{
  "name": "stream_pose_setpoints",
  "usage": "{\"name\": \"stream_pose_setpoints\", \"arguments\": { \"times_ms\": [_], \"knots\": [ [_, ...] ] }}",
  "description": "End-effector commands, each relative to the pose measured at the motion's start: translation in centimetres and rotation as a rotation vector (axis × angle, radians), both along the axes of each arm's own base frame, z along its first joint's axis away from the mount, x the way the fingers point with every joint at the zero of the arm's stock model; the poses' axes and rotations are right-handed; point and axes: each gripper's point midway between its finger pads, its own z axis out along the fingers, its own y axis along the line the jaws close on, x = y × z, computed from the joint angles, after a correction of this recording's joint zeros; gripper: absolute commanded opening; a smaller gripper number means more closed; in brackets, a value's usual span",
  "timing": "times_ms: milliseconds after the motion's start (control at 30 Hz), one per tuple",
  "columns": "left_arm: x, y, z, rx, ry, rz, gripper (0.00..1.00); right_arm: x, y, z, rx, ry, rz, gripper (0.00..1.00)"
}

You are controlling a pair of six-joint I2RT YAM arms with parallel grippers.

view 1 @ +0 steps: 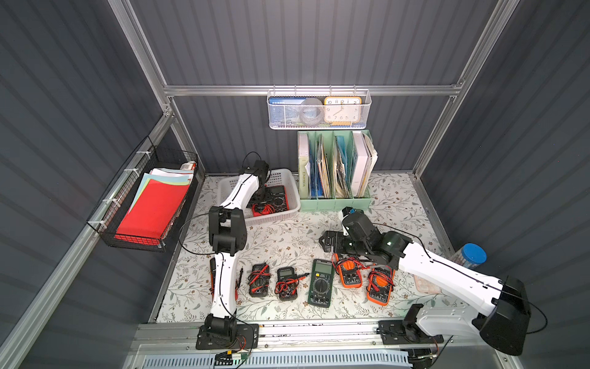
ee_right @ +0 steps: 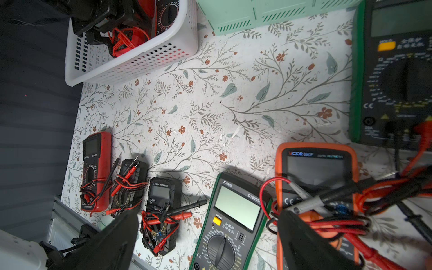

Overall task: Put the multimeter into the basket
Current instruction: Place the multimeter in the basket.

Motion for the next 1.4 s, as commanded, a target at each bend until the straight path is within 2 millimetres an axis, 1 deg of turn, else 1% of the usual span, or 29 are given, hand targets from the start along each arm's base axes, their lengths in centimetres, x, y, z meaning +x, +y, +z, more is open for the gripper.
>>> {"name": "stream_pose_setpoints", "arguments": {
  "times_ms": [0,67,167,333,367,533,633,733,767,833,900,1033,1100,1200,1267,1300,1367],
  "knots": [
    [0.0,0.1,0.6,-0.007,0.001,0.001,0.81,-0.1,-0.4,0.1,-0.005,-0.012,-0.011,0.99],
    [-0.1,0.1,0.6,-0.008,0.002,0.001,0.87,-0.1,-0.5,0.1,-0.006,-0.013,-0.013,0.99],
    [0.1,0.1,1.2,-0.010,-0.010,-0.002,0.99,-0.1,-0.6,0.2,-0.005,-0.018,-0.015,0.99],
    [0.5,-0.1,3.1,-0.017,-0.044,-0.011,0.99,-0.1,-0.8,0.2,-0.012,-0.027,-0.021,0.99],
    [0.6,-0.2,3.6,-0.021,-0.056,-0.013,0.99,0.2,-0.6,0.6,0.004,-0.045,-0.025,0.99],
    [1.0,-0.3,6.8,-0.035,-0.123,-0.022,0.99,0.5,-0.8,0.5,-0.004,-0.054,-0.037,0.99],
    [1.1,-0.4,9.3,-0.037,-0.172,-0.036,0.99,0.5,-0.9,0.5,-0.006,-0.055,-0.041,0.99],
    [1.3,-0.5,12.4,-0.054,-0.247,-0.028,0.99,0.6,-0.9,0.7,-0.011,-0.060,-0.043,0.99],
    [1.0,-0.8,13.3,-0.069,-0.265,-0.033,0.99,0.6,-1.0,0.7,-0.016,-0.061,-0.045,0.99],
    [0.4,-1.3,15.1,-0.092,-0.296,-0.044,0.99,0.7,-1.1,0.8,-0.019,-0.065,-0.049,0.99],
    [-0.6,-2.1,16.5,-0.095,-0.314,-0.071,0.99,0.7,-1.2,0.8,-0.022,-0.065,-0.051,0.99],
    [-3.3,-4.0,18.1,-0.089,-0.327,-0.123,0.99,0.7,-1.4,0.5,-0.031,-0.063,-0.054,0.99],
    [-5.0,-4.8,18.3,-0.090,-0.331,-0.133,0.99,0.7,-1.5,0.4,-0.036,-0.062,-0.058,0.99],
    [-7.3,-6.3,17.7,-0.099,-0.322,-0.153,0.99,0.7,-1.6,0.3,-0.039,-0.062,-0.061,0.99],
    [-8.7,-7.3,17.1,-0.102,-0.307,-0.174,0.99,0.9,-1.7,0.3,-0.042,-0.065,-0.067,0.99],
    [-9.5,-7.8,16.7,-0.105,-0.298,-0.179,0.99,0.6,-2.2,-0.2,-0.065,-0.048,-0.069,0.99],
    [-11.1,-9.1,15.7,-0.120,-0.283,-0.194,0.99,0.6,-2.6,-0.5,-0.078,-0.039,-0.077,0.99]
  ]
}}
